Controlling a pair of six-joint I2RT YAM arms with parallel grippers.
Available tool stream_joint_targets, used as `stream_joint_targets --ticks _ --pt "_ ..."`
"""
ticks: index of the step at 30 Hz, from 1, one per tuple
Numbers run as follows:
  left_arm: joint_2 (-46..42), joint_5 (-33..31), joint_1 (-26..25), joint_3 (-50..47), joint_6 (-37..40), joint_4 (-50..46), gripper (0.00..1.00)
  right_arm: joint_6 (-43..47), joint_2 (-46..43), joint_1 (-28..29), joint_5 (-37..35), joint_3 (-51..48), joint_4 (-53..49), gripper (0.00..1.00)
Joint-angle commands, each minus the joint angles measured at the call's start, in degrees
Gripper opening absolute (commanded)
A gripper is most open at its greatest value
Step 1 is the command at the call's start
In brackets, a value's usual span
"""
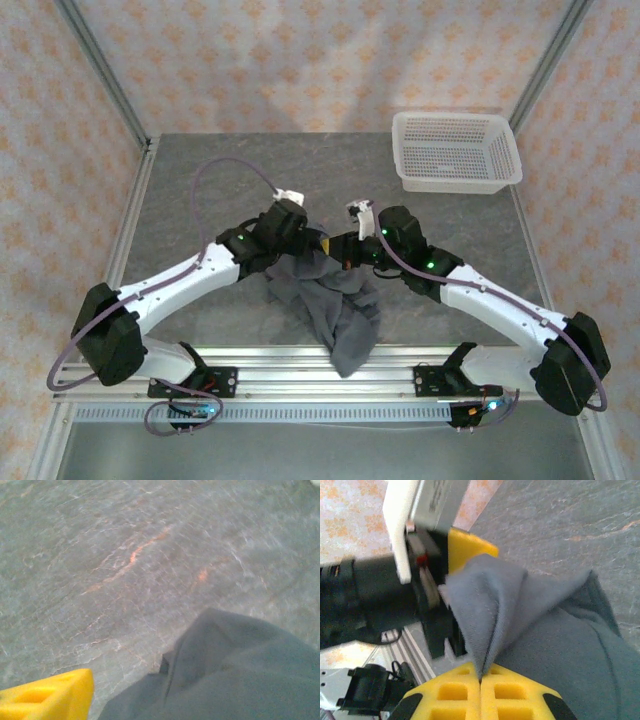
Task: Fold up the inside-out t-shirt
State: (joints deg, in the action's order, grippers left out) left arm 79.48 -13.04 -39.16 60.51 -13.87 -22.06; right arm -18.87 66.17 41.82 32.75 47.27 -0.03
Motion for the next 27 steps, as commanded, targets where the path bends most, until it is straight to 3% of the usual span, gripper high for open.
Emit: stream_joint_targets --ticks 1,4,7,9,13,17,19,21,23,27 --pt "-1.38 9.34 2.03 1.37 -1.15 5.5 0.64 0.21 -0.29 -0.16 2.7 0.83 -0.35 0.0" --pt "-0.94 14.09 2.33 1.4 -1.43 6.06 0.57 0.17 -0.26 -0.21 2.58 0.46 -0.2 0.0" --pt "-0.95 14.44 3.75 1.58 -3.78 4.34 0.36 -0.03 0.05 -0.17 1.58 0.72 -1.17 0.0" --pt "-2.55 16.99 5.15 1.21 -5.19 3.87 0.28 0.06 -0.14 -0.16 -2.06 0.82 -3.55 0.0" --pt "-7.41 21.71 6.21 1.91 -5.31 1.34 0.26 0.44 -0.04 -0.29 -9.37 0.14 -9.88 0.0" --pt "-11.25 25.5 6.44 2.41 -5.29 0.28 0.01 0.02 0.2 -0.75 -13.2 -1.74 -11.31 0.0" --pt "-11.89 28.15 6.38 2.57 -5.59 0.27 0.0 0.05 -0.07 -0.78 -17.39 -1.85 -12.92 0.0" --pt "-11.49 31.7 6.4 2.75 -5.92 0.22 0.0 1.66 -0.3 -0.71 -17.77 -0.76 -14.5 0.12" --pt "-10.86 33.78 6.46 2.68 -6.65 0.34 0.0 3.59 -0.84 0.85 -15.93 0.73 -14.84 0.31" --pt "-10.18 34.13 6.38 1.9 -7.81 0.62 0.0 11.26 -2.45 10.91 -28.4 3.4 -13.6 0.49"
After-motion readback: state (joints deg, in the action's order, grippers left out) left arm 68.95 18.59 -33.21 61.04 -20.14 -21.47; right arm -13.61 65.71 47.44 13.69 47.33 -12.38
